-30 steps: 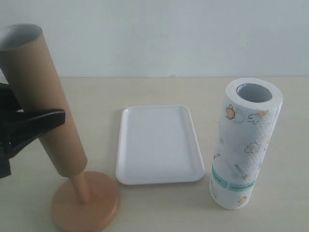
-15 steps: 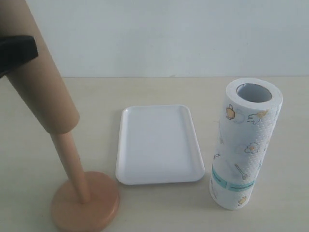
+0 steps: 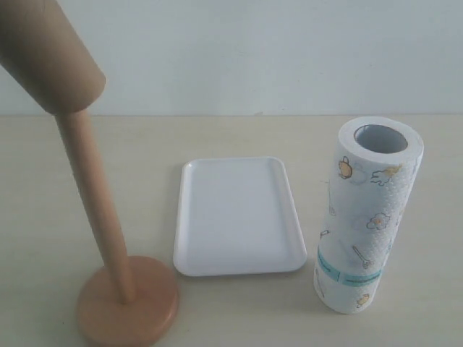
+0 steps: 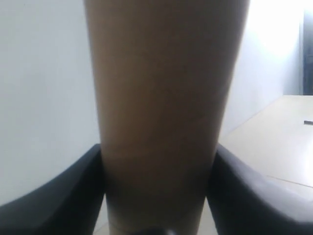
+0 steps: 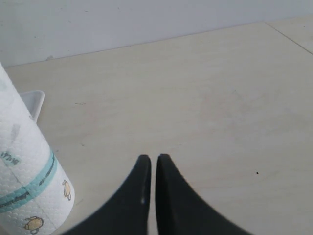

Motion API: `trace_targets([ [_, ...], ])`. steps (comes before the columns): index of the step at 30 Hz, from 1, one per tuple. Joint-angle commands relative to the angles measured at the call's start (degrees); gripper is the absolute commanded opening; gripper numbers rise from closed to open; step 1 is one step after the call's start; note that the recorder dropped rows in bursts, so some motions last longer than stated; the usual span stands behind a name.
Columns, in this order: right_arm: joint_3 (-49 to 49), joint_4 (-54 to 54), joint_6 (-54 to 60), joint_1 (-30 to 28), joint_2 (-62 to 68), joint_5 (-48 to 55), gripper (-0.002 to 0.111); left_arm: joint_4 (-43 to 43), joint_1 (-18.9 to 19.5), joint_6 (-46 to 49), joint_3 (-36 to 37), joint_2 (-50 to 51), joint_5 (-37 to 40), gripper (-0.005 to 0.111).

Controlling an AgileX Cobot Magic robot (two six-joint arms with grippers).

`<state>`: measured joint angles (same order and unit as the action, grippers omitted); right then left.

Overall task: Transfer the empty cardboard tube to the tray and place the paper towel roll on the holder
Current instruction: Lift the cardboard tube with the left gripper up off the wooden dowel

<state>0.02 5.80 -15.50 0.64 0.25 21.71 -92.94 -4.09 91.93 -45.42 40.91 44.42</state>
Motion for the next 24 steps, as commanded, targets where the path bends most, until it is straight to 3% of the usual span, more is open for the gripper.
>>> trace_targets([
  [1, -0.02, 0.32, 0.23, 0.07, -0.25, -0.30, 0.004, 4.23, -0.13, -6.80, -4.52, -0.50, 2.06, 0.004],
  [10, -0.02, 0.32, 0.23, 0.07, -0.25, -0.30, 0.004, 7.49, -0.13, -19.10, -10.43, 3.25, 2.99, 0.004],
  [15, -0.02, 0.32, 0.23, 0.07, -0.25, -0.30, 0.004, 19.20, -0.13, -36.42, -22.83, 14.37, 9.85, 0.004],
  [24, -0.02, 0.32, 0.35, 0.07, -0.25, -0.29, 0.004, 23.48, -0.13, -47.65, -47.29, 37.50, 25.42, 0.004],
])
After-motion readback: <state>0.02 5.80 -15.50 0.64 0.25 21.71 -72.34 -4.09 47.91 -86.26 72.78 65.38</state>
